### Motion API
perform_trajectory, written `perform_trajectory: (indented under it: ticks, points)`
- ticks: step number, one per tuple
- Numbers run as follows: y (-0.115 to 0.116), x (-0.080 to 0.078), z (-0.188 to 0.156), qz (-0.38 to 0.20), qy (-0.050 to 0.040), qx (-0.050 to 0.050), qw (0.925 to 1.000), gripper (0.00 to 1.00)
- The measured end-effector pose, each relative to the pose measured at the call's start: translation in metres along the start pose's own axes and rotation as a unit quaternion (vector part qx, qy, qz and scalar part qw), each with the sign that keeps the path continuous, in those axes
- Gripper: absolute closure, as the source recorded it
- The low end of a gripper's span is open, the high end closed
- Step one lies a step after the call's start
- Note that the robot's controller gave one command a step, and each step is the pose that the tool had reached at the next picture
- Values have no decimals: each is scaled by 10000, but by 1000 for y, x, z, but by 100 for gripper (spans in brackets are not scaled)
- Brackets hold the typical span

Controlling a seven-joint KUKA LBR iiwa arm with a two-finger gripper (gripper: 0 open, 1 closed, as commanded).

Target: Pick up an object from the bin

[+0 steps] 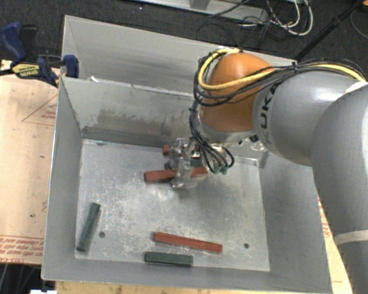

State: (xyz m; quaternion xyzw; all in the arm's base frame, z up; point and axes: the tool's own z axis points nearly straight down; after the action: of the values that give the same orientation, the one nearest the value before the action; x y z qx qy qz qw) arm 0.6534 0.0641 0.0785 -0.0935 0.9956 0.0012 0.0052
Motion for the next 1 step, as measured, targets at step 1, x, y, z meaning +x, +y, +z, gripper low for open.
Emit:
perform_trajectory:
  ticks: [1]
  points:
    - [8, -3, -120, 364, 30, 3, 9993, 100]
